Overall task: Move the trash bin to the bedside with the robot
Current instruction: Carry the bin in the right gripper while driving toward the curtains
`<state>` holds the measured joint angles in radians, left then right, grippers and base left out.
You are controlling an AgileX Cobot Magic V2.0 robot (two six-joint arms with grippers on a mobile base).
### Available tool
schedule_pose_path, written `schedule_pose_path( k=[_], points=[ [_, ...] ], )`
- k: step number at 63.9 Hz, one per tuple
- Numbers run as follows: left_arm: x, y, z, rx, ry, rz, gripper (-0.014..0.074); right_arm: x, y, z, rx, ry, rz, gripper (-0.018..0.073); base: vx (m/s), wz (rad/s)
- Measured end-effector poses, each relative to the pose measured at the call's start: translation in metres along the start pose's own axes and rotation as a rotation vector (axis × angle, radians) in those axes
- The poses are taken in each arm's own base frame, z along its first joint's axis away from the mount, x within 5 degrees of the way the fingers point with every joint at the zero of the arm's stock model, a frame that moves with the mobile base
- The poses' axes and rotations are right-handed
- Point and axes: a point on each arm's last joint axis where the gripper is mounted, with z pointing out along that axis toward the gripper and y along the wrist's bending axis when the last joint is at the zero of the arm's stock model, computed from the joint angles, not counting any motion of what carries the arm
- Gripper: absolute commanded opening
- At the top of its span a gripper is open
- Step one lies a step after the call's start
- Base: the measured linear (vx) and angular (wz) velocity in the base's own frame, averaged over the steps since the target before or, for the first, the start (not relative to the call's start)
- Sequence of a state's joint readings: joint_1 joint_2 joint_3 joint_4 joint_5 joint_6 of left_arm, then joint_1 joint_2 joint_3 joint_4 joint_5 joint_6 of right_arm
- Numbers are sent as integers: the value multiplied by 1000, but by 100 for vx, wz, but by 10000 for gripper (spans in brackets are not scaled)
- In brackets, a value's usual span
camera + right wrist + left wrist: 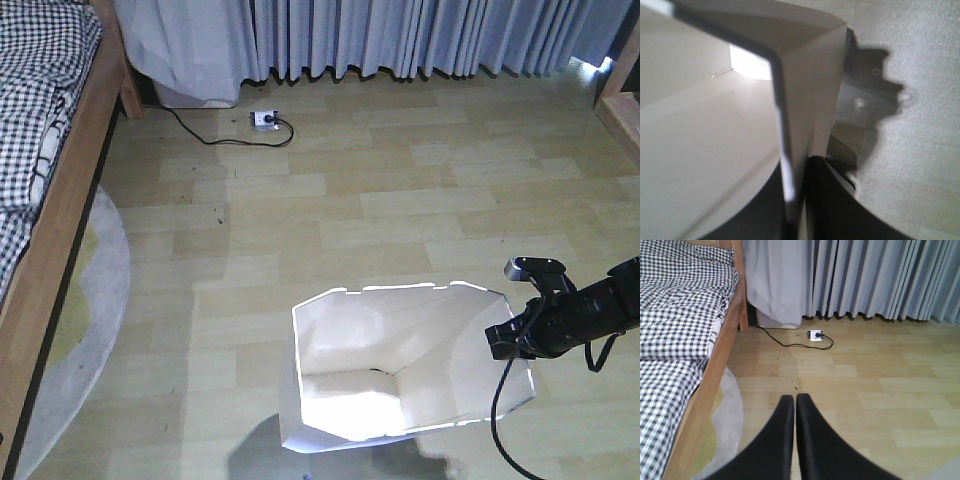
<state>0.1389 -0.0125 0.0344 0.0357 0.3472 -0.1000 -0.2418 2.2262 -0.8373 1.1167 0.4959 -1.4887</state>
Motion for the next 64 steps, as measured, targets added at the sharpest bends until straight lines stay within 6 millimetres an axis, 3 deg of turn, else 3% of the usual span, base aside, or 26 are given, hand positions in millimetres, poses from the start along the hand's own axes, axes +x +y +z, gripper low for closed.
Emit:
schedule_pose_path(
  k=[64],
  points=[
    [0, 0, 0, 0, 0, 0, -6, 0, 0, 0, 0, 0, 0, -6, 26, 5]
  ],
)
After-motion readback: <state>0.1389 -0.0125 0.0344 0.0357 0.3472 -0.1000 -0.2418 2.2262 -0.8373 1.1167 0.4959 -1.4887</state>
